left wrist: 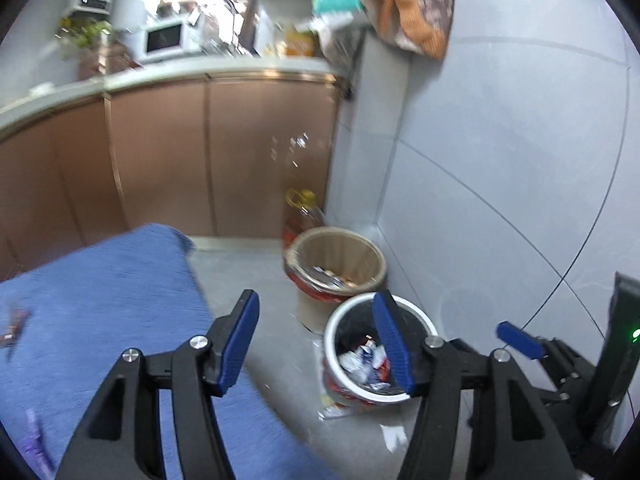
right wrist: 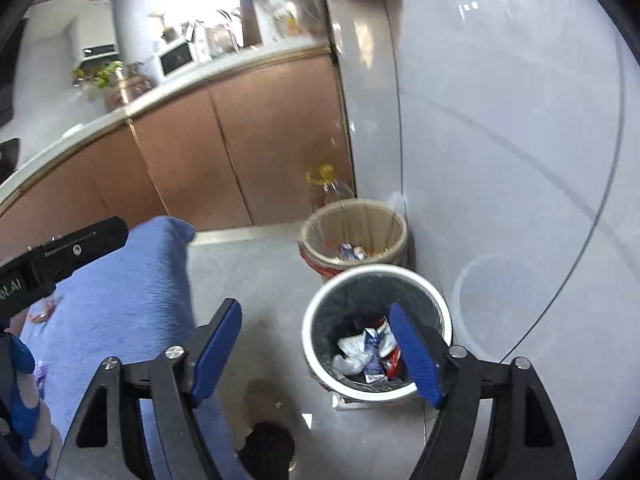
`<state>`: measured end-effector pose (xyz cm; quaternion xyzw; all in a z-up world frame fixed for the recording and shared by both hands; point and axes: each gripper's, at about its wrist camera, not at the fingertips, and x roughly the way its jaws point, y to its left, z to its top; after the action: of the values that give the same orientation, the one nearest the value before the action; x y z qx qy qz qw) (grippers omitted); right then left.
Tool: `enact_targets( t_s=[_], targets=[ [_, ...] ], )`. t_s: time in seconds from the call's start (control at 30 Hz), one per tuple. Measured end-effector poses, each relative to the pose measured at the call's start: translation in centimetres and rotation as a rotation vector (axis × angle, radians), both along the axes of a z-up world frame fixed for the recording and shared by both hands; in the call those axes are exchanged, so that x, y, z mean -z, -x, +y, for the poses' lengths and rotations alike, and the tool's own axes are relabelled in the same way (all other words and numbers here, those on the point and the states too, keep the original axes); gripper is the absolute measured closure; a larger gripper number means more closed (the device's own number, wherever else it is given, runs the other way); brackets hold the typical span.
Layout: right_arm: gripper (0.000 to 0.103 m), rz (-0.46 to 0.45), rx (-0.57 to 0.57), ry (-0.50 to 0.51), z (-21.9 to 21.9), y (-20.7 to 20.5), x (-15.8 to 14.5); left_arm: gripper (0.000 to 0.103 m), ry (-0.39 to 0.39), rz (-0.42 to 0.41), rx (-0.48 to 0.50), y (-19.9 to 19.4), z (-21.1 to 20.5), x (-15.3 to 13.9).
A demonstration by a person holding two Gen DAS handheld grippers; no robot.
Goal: Collect trash
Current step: 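Move both open tools back over the table toward the remaining trash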
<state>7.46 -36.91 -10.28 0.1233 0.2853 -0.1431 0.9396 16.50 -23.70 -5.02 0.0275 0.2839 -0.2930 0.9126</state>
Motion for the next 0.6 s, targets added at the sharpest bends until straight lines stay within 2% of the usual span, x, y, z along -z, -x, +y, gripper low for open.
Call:
enact_targets(
  t_s=[0.23, 0.6],
  targets=[
    [0.024, -0.066, -0.076, 0.062, 4.4, 2.2, -3.1, 0.043, 0.017, -0.106, -0.101, 3.8, 5.8, -2.8],
    [0.024, -0.141, -0.164, 0.116, 9.3, 4.9, -5.8, 0.042, 0.024, -0.168, -0.201, 8.7, 12.6, -4.2]
  ],
)
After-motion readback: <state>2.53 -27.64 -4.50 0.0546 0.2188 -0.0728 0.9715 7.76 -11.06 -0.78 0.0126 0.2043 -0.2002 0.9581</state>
